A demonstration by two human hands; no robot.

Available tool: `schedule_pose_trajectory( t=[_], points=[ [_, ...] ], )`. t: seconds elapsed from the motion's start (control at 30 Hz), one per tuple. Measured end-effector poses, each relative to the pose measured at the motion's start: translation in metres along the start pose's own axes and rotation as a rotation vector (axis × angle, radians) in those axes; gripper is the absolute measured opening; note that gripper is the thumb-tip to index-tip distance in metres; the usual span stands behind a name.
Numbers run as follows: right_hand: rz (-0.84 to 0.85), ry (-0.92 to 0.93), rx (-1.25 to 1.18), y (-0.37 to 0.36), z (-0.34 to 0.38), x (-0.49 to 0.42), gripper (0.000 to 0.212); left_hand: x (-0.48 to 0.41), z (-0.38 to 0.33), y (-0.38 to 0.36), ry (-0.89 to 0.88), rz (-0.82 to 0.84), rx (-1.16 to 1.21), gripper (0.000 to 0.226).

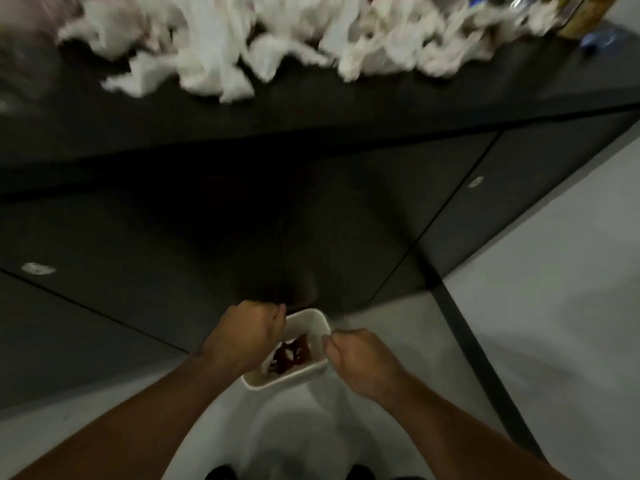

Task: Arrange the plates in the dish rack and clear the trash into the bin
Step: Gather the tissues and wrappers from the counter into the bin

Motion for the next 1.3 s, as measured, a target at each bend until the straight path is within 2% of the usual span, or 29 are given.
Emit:
schedule_pose_trajectory(
  t=[0.37,0.47,0.6,0.67,0.77,0.83,0.93,1.03,1.1,1.3],
  points=[
    [0.299,0.025,0.096,-0.211,-0.066,-0.195,0.041,-0.035,0.124,-0.207,0.048,-0.026,-0.159,0.038],
    [0.360,0.020,0.065,-0.230,-0.081,-0.207,0.055,-0.046,0.134,-0.236,0.022,-0.037,-0.140,0.034],
    [0.252,0.042,0.037,-0.202,-0.092,-0.197,0.042,-0.062,0.119,-0.263,0.007,-0.048,-0.146,0.023],
    [0.186,0.067,0.017,-0.179,-0.094,-0.185,0.036,-0.072,0.122,-0.284,0.067,0.066,-0.148,0.030],
    [0.096,0.105,-0.019,-0.152,-0.099,-0.171,0.036,-0.076,0.130,-0.329,0.174,0.422,0.072,0.051],
    [0.049,0.113,-0.057,-0.141,-0.105,-0.165,0.038,-0.076,0.132,-0.343,0.193,0.531,0.163,0.053],
    [0.035,0.088,-0.109,-0.128,-0.113,-0.156,0.035,-0.079,0.129,-0.318,0.169,0.397,0.225,0.034],
    [0.013,0.092,-0.117,-0.099,-0.103,-0.136,0.024,-0.074,0.111,-0.251,0.075,0.174,0.133,0.028],
    [-0.001,0.094,-0.130,-0.066,-0.086,-0.116,0.012,-0.063,0.087,-0.196,-0.005,0.105,0.115,0.026],
    [-0.036,0.090,-0.214,0.085,-0.025,-0.036,0.009,-0.026,-0.033,0.000,-0.311,0.001,0.045,0.042]
  ],
)
Point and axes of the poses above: each hand's wrist, its own x-axis away from the middle knuckle, its own y-axis out of the back of the hand, z = x × y, the point moved 6 cm from there along -x, towards the middle knuckle, and after that the axes turned 4 degrees about -x, right-handed, at the moved point
